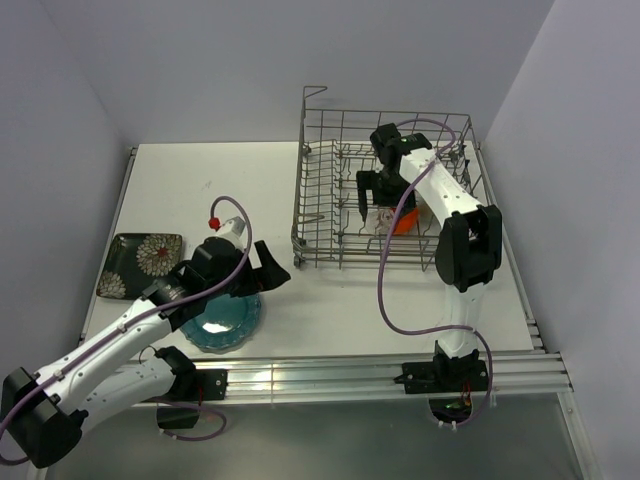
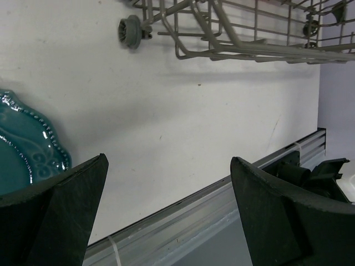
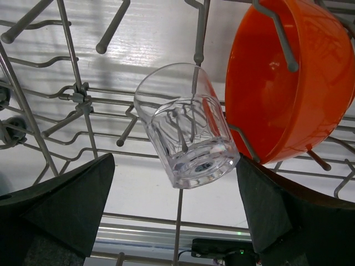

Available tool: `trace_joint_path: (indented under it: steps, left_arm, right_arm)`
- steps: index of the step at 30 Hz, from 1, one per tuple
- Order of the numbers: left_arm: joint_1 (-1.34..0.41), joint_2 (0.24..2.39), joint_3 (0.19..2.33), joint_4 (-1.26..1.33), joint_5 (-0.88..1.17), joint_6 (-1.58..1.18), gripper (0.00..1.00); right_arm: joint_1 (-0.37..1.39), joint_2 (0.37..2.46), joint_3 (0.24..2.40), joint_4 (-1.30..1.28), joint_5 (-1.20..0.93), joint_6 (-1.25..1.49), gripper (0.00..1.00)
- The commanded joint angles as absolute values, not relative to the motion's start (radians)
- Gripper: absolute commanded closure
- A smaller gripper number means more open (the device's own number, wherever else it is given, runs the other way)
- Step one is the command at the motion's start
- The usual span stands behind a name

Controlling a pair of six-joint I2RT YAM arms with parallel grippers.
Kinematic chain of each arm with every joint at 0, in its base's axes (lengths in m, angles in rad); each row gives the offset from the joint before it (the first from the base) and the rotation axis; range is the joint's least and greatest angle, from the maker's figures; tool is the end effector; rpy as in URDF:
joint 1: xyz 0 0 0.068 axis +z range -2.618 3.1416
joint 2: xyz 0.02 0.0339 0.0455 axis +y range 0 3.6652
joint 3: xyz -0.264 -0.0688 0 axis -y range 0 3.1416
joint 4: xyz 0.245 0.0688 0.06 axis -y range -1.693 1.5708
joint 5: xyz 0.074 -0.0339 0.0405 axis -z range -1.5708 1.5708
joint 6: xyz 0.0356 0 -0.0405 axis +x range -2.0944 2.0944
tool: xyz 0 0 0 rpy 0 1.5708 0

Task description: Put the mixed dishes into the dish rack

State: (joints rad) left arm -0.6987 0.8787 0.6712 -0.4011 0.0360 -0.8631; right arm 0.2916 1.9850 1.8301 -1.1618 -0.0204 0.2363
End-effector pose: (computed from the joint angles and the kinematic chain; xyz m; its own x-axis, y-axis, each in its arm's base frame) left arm 0.1474 -0.1255 0.2623 -0.7902 -0.3279 -0.5177 0.0999 0.7645 -0.6368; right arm 0.3878 0.1172 0.2706 -0.9697 -0.0467 -0.2398 -0.0672 0.9947 0.0780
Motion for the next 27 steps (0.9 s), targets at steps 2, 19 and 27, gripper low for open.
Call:
trace_joint_path:
  steps: [2,19,27]
  left_arm:
    - [-0.695,0.876,0.649,-0.403,0.006,-0.897,0.01]
    - [-0.709,0.986,0.805,-0.676,-0.155,-0.885,0.01]
    - [-0.727,1.045,0.876,-0.821,-0.242,-0.888,0.01]
  right_arm:
    - [0.287,1.931,1.856,-1.121,-0.031,0.215,0.02]
    - [0.370,1.545,1.760,-1.075,-0.025,0.258,0.02]
    - [0.406,1.232,1.580,-1.028,-0.081,0.284,0.02]
